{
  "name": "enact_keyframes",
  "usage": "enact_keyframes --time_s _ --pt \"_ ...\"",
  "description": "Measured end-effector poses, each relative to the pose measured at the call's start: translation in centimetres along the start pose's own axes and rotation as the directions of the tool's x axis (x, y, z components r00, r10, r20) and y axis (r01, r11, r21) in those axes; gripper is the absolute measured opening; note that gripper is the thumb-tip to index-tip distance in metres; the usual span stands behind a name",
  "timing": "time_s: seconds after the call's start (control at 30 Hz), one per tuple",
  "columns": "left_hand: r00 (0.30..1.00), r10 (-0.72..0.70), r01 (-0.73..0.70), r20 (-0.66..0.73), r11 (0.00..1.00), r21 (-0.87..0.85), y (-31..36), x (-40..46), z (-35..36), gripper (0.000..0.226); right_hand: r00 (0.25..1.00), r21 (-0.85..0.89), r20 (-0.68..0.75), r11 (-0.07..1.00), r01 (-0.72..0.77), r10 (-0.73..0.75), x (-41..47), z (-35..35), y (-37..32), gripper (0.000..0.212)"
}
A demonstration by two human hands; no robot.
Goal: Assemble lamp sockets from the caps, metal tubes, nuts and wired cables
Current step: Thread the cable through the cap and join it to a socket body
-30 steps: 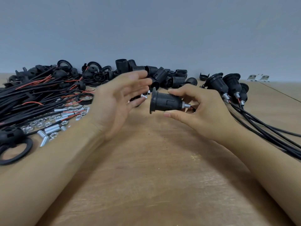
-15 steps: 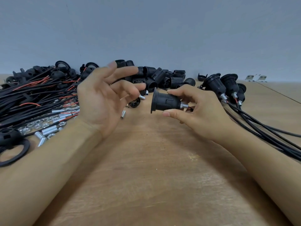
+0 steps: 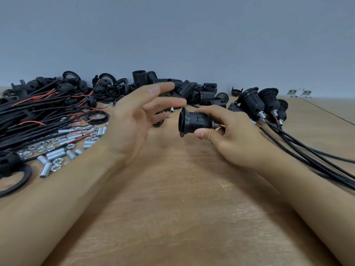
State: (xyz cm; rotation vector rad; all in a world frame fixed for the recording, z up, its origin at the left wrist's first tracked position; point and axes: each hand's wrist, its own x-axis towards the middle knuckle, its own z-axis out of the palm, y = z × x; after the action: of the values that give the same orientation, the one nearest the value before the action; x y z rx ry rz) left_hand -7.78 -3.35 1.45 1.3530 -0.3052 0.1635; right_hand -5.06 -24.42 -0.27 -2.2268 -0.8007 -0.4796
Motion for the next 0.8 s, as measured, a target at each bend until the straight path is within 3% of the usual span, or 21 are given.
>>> enact_keyframes --time_s 0.13,0.27,0.33,0.43,0.53,0.6,0.67,0.7,0.73,0.8 --pt "0.999 -0.002 0.002 -0.039 1.000 0.023 -0.2 0.1 -0.3 0.037 0.995 -0.038 -0.034 0.995 -0.095 0.094 0.4 -0.3 0.5 0.033" --pt "0.999 -0.003 0.008 -0.048 0.995 0.100 -0.5 0.1 -0.1 0.030 0.924 -0.070 -0.259 0.949 -0.307 0.280 0.8 -1.4 1.1 0.035" --pt "0.999 0.005 -0.001 -0.033 0.992 0.123 -0.7 0.0 -0.1 0.027 0.892 -0.225 -0.308 0.886 -0.406 0.330 0.7 -2.0 1.5 0.035" --pt "0.999 0.010 -0.004 -0.034 0.988 0.152 -0.8 0.1 0.0 0.023 0.868 -0.501 -0.264 0.709 -0.496 0.421 0.6 -2.5 2.0 0.036" --pt "0.993 0.055 -0.022 -0.102 0.953 0.303 -1.1 0.3 -0.2 0.011 0.871 -0.513 -0.302 0.704 -0.490 0.387 0.8 -2.5 2.1 0.033" --pt "0.979 0.159 -0.053 -0.124 0.795 0.605 -1.6 0.4 -0.7 0.009 0.891 -0.422 -0.347 0.800 -0.427 0.292 0.9 -2.5 2.0 0.027" --pt "0.971 0.234 -0.057 -0.050 0.429 0.902 -1.8 0.3 -1.3 0.010 0.895 -0.269 -0.374 0.895 -0.357 0.244 0.9 -2.3 1.6 0.015" --pt "0.973 0.230 -0.036 -0.022 0.245 0.969 -2.0 0.3 -1.7 0.018 0.900 -0.200 -0.366 0.924 -0.325 0.237 0.8 -2.1 1.3 0.009" --pt "0.976 0.215 0.012 -0.040 0.129 0.992 -2.2 0.4 -2.0 0.026 0.909 -0.159 -0.349 0.941 -0.298 0.229 0.7 -1.8 1.1 0.005" --pt "0.968 0.216 0.109 -0.129 0.101 0.989 -1.9 0.7 -2.5 0.037 0.928 -0.122 -0.310 0.959 -0.256 0.208 0.7 -1.4 0.8 0.003"
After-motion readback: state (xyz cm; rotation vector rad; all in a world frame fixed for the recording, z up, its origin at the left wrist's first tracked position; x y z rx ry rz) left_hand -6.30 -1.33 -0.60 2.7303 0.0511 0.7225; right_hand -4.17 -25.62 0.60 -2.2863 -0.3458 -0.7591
